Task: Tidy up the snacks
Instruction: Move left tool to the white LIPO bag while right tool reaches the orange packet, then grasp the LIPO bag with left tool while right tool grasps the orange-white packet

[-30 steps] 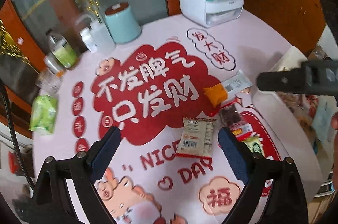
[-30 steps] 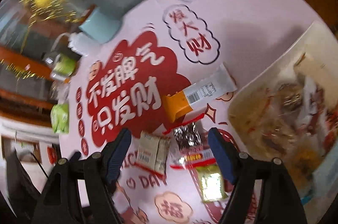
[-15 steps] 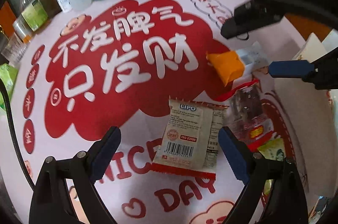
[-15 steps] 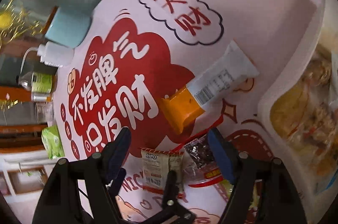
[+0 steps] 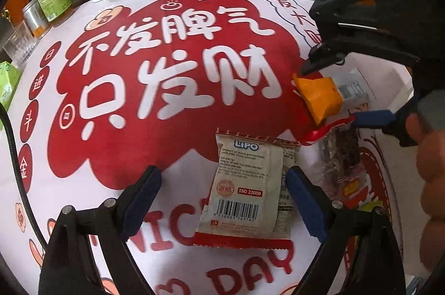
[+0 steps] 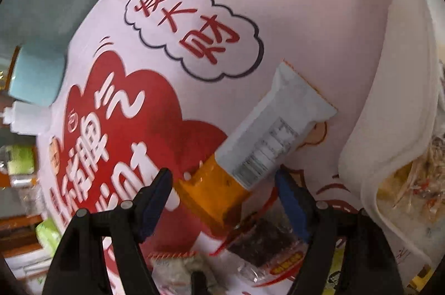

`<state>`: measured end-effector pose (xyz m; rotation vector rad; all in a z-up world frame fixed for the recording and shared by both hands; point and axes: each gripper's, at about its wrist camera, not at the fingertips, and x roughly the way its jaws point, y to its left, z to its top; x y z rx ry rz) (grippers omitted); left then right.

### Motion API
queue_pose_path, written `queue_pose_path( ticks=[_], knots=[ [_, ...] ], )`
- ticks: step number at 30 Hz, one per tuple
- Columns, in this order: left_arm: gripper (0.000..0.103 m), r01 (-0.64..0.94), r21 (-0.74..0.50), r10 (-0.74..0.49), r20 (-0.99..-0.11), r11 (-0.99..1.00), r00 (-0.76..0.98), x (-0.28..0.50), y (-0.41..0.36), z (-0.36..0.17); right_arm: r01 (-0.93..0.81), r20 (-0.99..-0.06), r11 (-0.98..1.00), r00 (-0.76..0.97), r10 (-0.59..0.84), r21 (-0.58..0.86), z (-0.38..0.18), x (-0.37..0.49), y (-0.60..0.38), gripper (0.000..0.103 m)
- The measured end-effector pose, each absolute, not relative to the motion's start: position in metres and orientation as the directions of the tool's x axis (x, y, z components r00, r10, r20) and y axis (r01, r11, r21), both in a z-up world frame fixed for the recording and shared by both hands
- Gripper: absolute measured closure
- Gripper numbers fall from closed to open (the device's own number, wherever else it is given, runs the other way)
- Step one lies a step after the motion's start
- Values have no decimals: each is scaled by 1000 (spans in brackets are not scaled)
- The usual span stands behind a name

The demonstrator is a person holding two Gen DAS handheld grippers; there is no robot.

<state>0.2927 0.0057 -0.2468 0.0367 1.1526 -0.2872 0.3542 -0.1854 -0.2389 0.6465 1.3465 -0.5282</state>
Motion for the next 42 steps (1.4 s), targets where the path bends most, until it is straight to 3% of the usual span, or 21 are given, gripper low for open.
queue_pose_path(
  ticks=[2, 4, 5, 11, 14, 16, 18, 30, 42],
  knots=[
    [12, 227, -121, -202, -905, 966, 375, 295, 14, -247, 671, -991, 740, 122, -46, 48, -239, 361, -177, 30],
    [12, 211, -121, -195, -905, 970, 378, 297, 23, -247, 607, -984, 794, 118, -130, -32, -237, 370, -163, 50],
    [12, 203, -121, -192, -905, 972, 379, 298, 27, -247, 575, -981, 818, 137, -137, -34, -235, 371, -157, 53],
    [13, 178, -126, -186, -906, 976, 381, 303, 47, -249, 467, -979, 884, 185, -81, 15, -231, 364, -142, 63],
    [22, 182, -133, -194, -905, 974, 378, 301, 51, -248, 401, -975, 914, 221, -24, 68, -227, 353, -136, 69],
    [45, 190, -151, -213, -904, 970, 371, 300, 54, -244, 371, -970, 922, 240, 25, 116, -225, 342, -137, 69],
    [57, 192, -187, -245, -905, 963, 348, 301, 56, -243, 341, -963, 927, 262, 63, 154, -220, 333, -137, 69],
    [58, 148, -238, -277, -892, 960, 357, 271, 75, -221, 131, -834, 895, 439, 333, 426, -153, 247, -151, 69],
    [58, 218, -266, -339, -824, 939, 454, 198, 49, -109, 43, -808, 954, 544, 226, 295, -106, 120, -214, 68]
  ],
)
